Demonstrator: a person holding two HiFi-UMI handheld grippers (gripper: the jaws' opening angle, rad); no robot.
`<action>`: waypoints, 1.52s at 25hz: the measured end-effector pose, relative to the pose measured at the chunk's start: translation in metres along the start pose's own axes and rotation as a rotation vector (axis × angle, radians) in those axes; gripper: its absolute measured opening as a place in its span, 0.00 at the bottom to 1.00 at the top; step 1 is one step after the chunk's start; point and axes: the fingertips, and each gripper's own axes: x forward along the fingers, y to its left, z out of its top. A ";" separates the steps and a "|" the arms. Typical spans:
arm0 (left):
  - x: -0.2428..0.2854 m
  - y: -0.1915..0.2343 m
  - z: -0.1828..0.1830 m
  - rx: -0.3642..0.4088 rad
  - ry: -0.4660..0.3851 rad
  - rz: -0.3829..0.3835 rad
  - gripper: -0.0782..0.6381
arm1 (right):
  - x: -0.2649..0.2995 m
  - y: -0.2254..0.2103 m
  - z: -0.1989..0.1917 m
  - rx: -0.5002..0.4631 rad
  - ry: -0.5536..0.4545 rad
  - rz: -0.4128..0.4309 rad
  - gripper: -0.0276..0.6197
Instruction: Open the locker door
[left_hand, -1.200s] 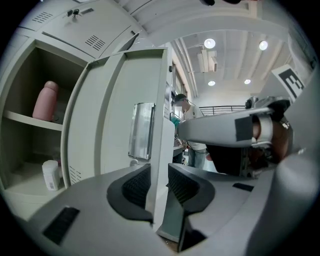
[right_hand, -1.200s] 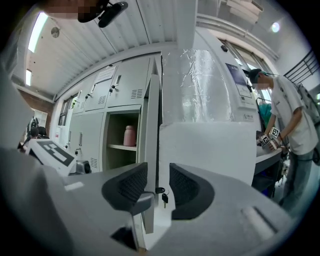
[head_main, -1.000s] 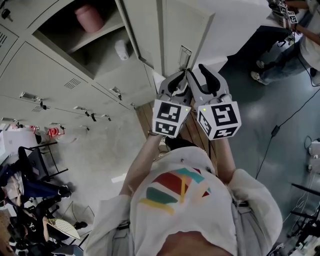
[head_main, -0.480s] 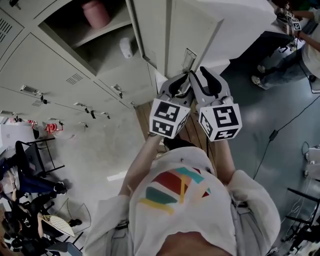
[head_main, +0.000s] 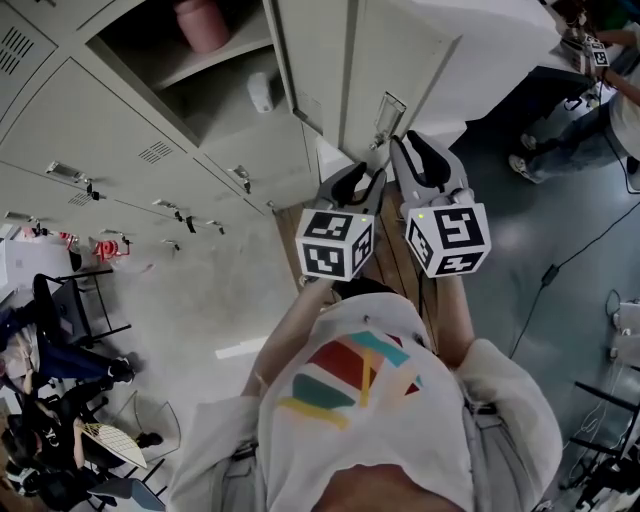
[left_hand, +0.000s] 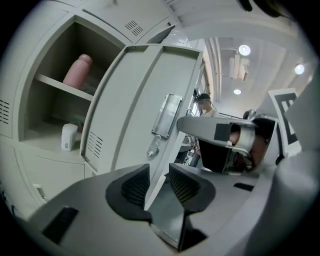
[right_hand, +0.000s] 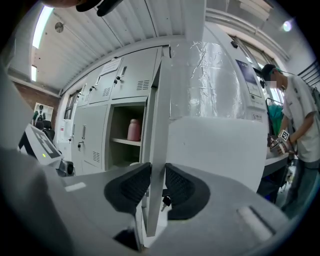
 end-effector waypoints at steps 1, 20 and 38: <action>-0.001 0.001 0.000 0.004 -0.005 0.004 0.26 | 0.000 0.000 0.000 0.004 -0.002 -0.002 0.18; -0.017 0.010 0.006 0.037 -0.019 0.060 0.26 | -0.020 0.016 -0.001 0.050 -0.023 0.011 0.18; -0.130 0.056 0.121 0.228 -0.328 0.405 0.14 | -0.007 0.081 0.092 -0.010 -0.236 0.169 0.07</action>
